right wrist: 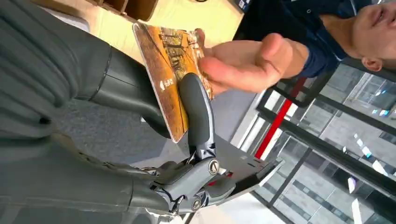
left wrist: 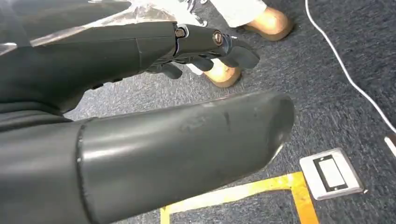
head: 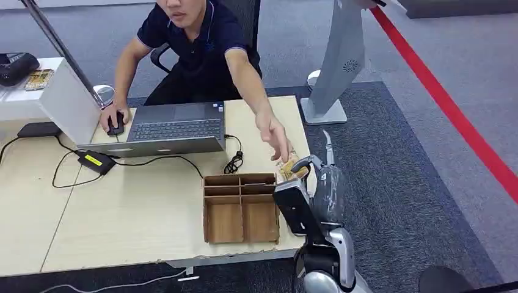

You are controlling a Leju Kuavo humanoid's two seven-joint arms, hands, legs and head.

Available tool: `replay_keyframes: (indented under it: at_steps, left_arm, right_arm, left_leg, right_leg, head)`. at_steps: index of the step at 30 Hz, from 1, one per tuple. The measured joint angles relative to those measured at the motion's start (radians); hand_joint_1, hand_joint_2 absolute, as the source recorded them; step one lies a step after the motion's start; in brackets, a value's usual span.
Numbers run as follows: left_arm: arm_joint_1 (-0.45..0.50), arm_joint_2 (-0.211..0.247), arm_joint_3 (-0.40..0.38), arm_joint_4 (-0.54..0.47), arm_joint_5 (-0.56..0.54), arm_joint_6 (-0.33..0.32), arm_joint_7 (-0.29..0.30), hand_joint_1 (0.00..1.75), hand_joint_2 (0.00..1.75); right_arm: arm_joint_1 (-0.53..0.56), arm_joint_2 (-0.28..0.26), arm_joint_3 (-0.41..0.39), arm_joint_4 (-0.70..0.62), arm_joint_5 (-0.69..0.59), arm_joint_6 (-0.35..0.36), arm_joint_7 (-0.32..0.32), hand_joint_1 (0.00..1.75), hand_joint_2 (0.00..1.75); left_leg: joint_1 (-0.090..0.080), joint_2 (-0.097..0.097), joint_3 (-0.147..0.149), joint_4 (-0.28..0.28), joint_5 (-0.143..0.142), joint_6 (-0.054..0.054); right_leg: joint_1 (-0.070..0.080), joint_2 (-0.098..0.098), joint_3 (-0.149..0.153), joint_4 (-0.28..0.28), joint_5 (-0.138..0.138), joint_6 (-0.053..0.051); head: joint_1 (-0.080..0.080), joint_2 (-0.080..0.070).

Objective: Pass the card to the sensor for recognition and then transmit it.

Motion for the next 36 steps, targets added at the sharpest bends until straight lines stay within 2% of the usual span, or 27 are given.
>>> replay_keyframes:
  at_steps: [10, 11, 12, 16, 17, 25, 26, 36]
  left_arm:
    - [0.001, -0.002, 0.0, 0.0, -0.007, 0.0, -0.002, 0.0, 0.0]
    - [0.001, -0.002, 0.0, 0.0, -0.007, 0.0, -0.002, 0.0, 0.0]
    - [0.001, -0.002, 0.0, 0.0, -0.007, 0.0, -0.002, 0.0, 0.0]
    - [0.0, -0.002, 0.0, 0.0, -0.007, 0.0, -0.002, 0.0, 0.0]
    - [0.0, -0.002, 0.0, 0.0, -0.007, -0.001, -0.002, 0.0, 0.0]
    - [0.0, -0.002, 0.0, 0.0, -0.009, -0.004, 0.014, 0.0, 0.0]
    - [0.0, -0.003, 0.0, 0.0, -0.009, -0.004, 0.016, 0.0, 0.0]
    - [0.0, -0.005, 0.0, 0.002, -0.003, -0.007, 0.022, 0.0, 0.0]
  right_arm:
    - [-0.012, -0.01, 0.022, -0.011, 0.01, 0.001, 0.022, 1.75, 1.75]
    - [-0.012, -0.011, 0.022, -0.014, 0.011, 0.0, 0.024, 1.69, 1.75]
    - [-0.013, -0.011, 0.022, -0.014, 0.013, 0.0, 0.029, 0.0, 1.75]
    - [-0.012, -0.015, 0.027, -0.02, 0.016, 0.0, 0.041, 0.0, 1.75]
    - [-0.012, -0.016, 0.029, -0.02, 0.02, 0.0, 0.044, 0.0, 0.0]
    - [-0.012, -0.024, 0.04, -0.022, 0.038, 0.0, 0.056, 0.0, 0.0]
    - [-0.012, -0.025, 0.04, -0.022, 0.039, 0.002, 0.06, 0.0, 1.75]
    - [-0.013, -0.042, 0.055, -0.009, 0.015, 0.095, 0.088, 0.0, 1.75]
  left_leg:
    - [0.0, 0.0, 0.0, 0.0, 0.0, 0.0]
    - [0.0, 0.0, -0.001, 0.0, 0.0, 0.0]
    - [0.0, 0.0, -0.001, 0.0, 0.0, 0.0]
    - [0.0, 0.0, -0.001, 0.0, -0.001, 0.0]
    - [0.0, 0.0, -0.001, 0.0, -0.001, 0.0]
    - [0.0, 0.0, 0.0, 0.0, 0.0, 0.0]
    - [0.0, 0.0, 0.0, 0.0, 0.0, 0.0]
    - [0.0, 0.0, 0.0, 0.0, 0.0, 0.0]
  right_leg:
    - [0.0, 0.0, 0.0, 0.0, 0.0, 0.0]
    - [0.0, 0.0, -0.001, 0.0, 0.0, 0.0]
    - [0.0, 0.0, -0.001, 0.0, 0.0, 0.0]
    - [0.0, 0.0, -0.001, 0.0, 0.0, 0.0]
    - [0.0, 0.0, -0.001, 0.0, 0.0, 0.0]
    - [0.0, 0.0, 0.0, 0.0, 0.0, 0.0]
    - [0.0, 0.0, 0.0, 0.0, 0.0, 0.0]
    - [0.0, 0.0, 0.0, 0.0, 0.0, 0.0]
  head:
    - [0.0, 0.0]
    - [0.0, 0.0]
    - [0.0, 0.0]
    - [0.0, 0.0]
    - [0.0, 0.0]
    - [0.0, 0.0]
    - [0.0, 0.0]
    - [0.0, 0.0]
